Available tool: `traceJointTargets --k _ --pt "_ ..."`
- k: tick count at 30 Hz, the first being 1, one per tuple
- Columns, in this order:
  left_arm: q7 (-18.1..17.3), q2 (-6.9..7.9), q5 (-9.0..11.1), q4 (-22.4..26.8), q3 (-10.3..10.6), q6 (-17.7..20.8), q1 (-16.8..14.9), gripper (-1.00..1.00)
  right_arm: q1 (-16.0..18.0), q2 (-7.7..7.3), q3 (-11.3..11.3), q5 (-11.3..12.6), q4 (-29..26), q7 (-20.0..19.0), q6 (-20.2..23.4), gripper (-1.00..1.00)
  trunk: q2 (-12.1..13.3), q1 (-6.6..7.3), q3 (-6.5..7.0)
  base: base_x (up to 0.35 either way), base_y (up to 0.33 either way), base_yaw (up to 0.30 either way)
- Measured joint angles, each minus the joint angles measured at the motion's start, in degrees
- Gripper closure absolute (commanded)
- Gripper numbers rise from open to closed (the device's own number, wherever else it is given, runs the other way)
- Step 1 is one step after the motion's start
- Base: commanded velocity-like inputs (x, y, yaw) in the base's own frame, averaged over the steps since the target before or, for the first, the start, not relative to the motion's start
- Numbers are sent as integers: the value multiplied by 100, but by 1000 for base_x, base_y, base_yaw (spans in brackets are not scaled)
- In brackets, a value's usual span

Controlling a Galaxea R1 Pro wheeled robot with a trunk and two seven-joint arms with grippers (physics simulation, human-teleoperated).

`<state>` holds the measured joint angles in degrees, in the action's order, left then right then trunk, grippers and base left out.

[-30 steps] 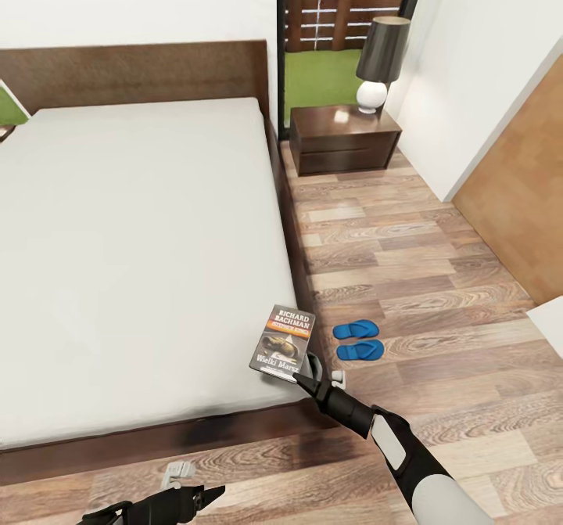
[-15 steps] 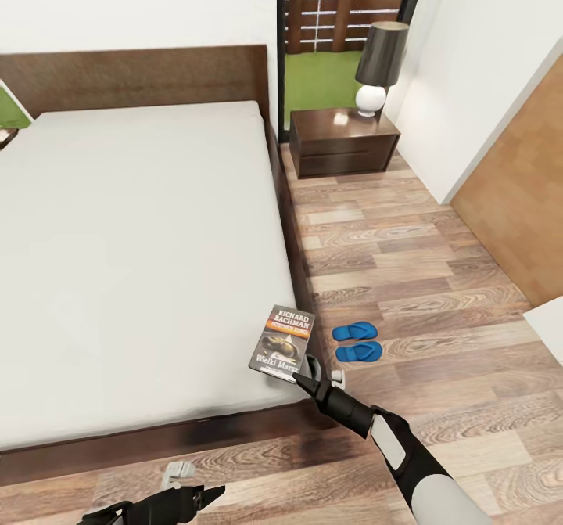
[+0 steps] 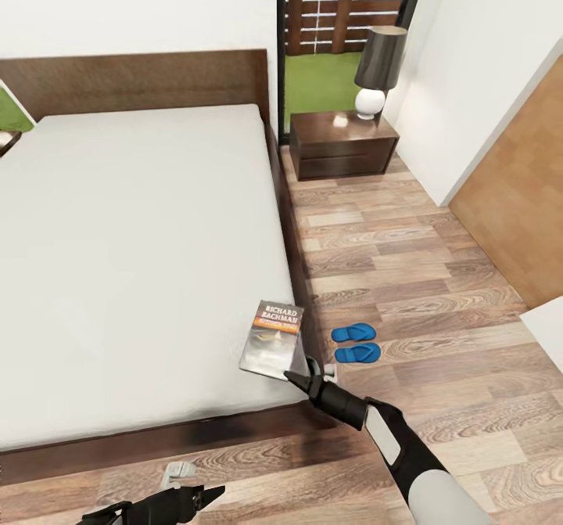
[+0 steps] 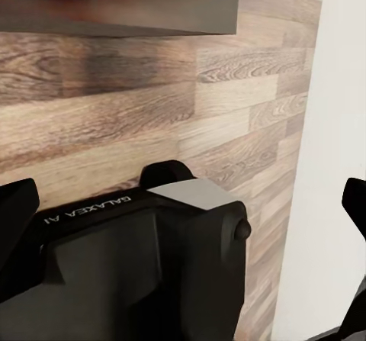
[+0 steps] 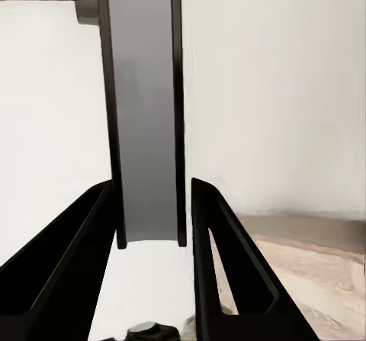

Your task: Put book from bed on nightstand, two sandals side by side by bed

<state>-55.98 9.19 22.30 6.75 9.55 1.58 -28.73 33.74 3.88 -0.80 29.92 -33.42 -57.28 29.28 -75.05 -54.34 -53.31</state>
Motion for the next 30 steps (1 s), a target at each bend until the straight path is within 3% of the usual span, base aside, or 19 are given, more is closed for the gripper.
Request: traceJointTargets --k 3,5,7,14,19,20,22,23,24,25,26,27,28,30 --pt "-3 2 0 0 0 0 0 -100 -3 4 1013 -48 -390 -7 7 100 120 66 53 0 0 0" --pt "0 1 0 1 0 0 0 -100 -3 2 1382 -31 -470 -7 4 100 201 110 89 0 0 0" --pt "-3 7 0 1 -1 0 0 -100 -3 2 1605 -19 -509 -7 6 100 281 154 125 0 0 0" --pt "-5 18 0 1 -1 0 1 -100 -2 -10 1666 -13 -519 -7 1 100 562 307 251 0 0 0" --pt "-5 35 6 2 -6 0 1 -100 -8 -119 1658 2 -532 -202 3 100 762 417 341 0 0 0" --pt "-5 45 7 2 -9 1 1 -100 -8 -371 1643 21 -534 -508 10 100 802 439 359 0 0 0" --pt "-5 71 8 3 -10 1 2 -100 -9 -1011 1603 -14 -530 -900 86 100 883 483 395 0 0 0" --pt "-5 77 8 3 -10 1 2 -100 -9 -1167 1600 -19 -529 -967 133 100 923 505 413 0 0 0" --pt "-4 86 8 0 -9 0 0 -100 -12 -1452 1610 41 -537 -1131 348 100 963 527 431 0 0 0" --pt "-2 91 8 2 -8 1 2 -100 -10 -1962 1598 -11 -526 -1229 398 100 1003 549 449 0 0 0" --pt "0 94 8 3 -6 1 2 -100 -10 -2122 1596 -14 -511 -1306 456 100 1043 571 467 0 0 0" --pt "1 93 8 2 -4 1 1 -100 -11 -2163 1599 11 -501 -1335 497 100 1084 593 485 0 0 0" --pt "2 91 8 3 -3 1 2 -100 -10 -2299 1594 -12 -464 -1389 521 100 1124 615 502 0 0 0" --pt "4 90 8 2 -2 1 1 -100 -15 -2399 1599 -26 -439 -1424 552 100 1204 659 538 0 0 0"
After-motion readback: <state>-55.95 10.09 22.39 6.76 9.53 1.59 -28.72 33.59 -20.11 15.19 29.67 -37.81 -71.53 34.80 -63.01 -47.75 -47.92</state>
